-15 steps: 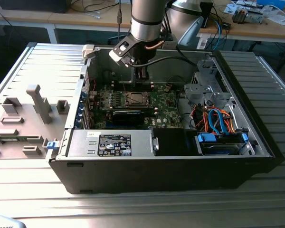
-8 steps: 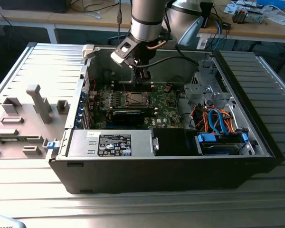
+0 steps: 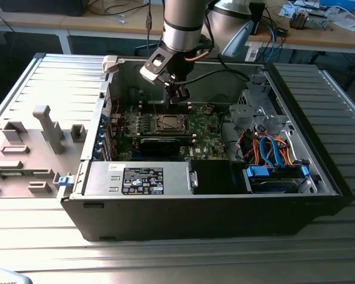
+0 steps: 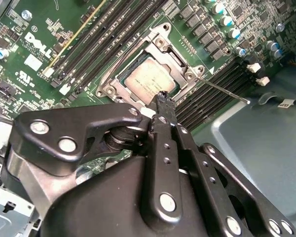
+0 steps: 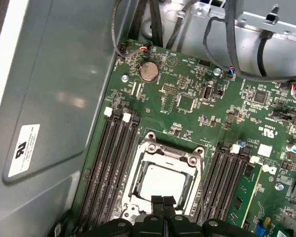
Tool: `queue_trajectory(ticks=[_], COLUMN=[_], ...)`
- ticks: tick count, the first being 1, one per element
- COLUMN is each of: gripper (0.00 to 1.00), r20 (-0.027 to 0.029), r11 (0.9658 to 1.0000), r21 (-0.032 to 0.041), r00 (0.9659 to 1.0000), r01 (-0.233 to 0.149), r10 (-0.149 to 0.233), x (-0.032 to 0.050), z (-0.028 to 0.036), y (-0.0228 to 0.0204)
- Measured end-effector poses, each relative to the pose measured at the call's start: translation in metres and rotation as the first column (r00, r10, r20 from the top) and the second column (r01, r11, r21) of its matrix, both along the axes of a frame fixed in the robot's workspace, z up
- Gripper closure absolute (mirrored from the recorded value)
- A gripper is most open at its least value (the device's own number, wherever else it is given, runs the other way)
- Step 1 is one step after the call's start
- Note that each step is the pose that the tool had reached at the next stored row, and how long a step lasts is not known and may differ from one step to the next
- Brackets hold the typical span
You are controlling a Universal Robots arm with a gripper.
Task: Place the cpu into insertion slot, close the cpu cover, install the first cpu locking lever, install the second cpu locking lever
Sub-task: 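Install the first cpu locking lever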
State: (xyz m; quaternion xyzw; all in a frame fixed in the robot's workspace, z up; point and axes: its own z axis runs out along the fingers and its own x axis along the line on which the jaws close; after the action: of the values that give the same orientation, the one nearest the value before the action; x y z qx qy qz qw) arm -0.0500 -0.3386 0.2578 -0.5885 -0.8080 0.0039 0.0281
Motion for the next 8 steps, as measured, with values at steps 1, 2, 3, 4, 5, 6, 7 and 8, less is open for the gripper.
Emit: queue_trajectory(ticks=[1,2,3,4,5,6,7,8], gripper=[0.89,0.89,0.89,0.89,0.89,0.89,0.89,0.89], r20=[0.0000,0.0000,0.0000,0.0000,0.0001,0.0001,0.0000,0.0000], r11=[1.0000,0.9999,0.9997,0.9996,0.9994,0.9992,0.9990,0.9987], r21=[-0.0001,-0.0001,0.0000,0.0000,-0.0001,-0.0001,-0.0001,0.0000], r00=[1.0000,0.9999,0.9997,0.9996,0.9994,0.9992,0.9990,0.9987], r01=[-0.006,-0.012,-0.023,-0.029,-0.034,-0.040,-0.045,-0.051], r10=[0.006,0.012,0.023,0.029,0.034,0.040,0.045,0.051], x=[0.0000,0.0000,0.0000,0.0000,0.0000,0.0000,0.0000,0.0000], z=[0.0000,0.0000,0.0000,0.0000,0.0000,0.0000,0.0000,0.0000], y=[0.0000,0.0000,0.0000,0.0000,0.0000,0.0000,0.0000,0.0000])
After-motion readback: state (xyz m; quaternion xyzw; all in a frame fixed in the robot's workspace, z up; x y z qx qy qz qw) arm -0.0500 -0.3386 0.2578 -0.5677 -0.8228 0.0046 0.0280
